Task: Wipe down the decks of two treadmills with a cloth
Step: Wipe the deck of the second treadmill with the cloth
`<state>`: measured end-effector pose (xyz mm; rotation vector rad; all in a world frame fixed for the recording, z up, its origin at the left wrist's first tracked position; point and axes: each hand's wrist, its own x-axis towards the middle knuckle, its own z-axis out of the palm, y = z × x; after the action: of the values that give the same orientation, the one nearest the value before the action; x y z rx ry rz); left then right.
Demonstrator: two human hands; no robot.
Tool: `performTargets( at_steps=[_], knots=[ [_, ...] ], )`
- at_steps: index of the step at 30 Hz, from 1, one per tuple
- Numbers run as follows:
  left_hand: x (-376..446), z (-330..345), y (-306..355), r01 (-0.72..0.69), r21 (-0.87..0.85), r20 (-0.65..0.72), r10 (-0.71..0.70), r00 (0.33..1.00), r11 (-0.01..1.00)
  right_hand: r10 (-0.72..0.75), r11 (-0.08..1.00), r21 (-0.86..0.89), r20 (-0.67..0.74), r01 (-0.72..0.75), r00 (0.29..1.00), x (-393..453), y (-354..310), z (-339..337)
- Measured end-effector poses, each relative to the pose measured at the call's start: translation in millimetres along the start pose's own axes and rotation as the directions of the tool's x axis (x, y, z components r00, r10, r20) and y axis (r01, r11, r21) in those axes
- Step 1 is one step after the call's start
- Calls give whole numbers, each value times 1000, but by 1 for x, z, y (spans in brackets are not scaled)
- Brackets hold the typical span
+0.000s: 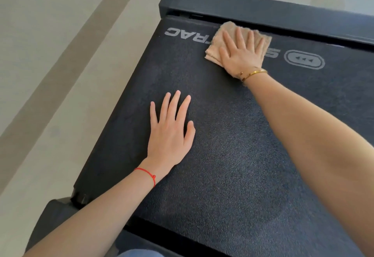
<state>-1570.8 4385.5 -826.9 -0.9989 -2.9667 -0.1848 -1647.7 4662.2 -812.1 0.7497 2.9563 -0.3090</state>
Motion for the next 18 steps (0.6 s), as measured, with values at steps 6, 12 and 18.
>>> performTargets(
  at_steps=[6, 12, 18],
  knots=[
    [0, 1, -2, -8, -10, -22, 8, 1000, 1000, -357, 931, -67, 33, 358, 934, -6, -88, 18],
    [0, 2, -7, -11, -29, -24, 11, 1000, 1000, -298, 953, -61, 2, 297, 955, -15, -35, 10],
    [2, 0, -5, 7, -29, 6, -7, 1000, 1000, 39, 999, -5, -39, -39, 998, -51, 45, 0]
  ],
)
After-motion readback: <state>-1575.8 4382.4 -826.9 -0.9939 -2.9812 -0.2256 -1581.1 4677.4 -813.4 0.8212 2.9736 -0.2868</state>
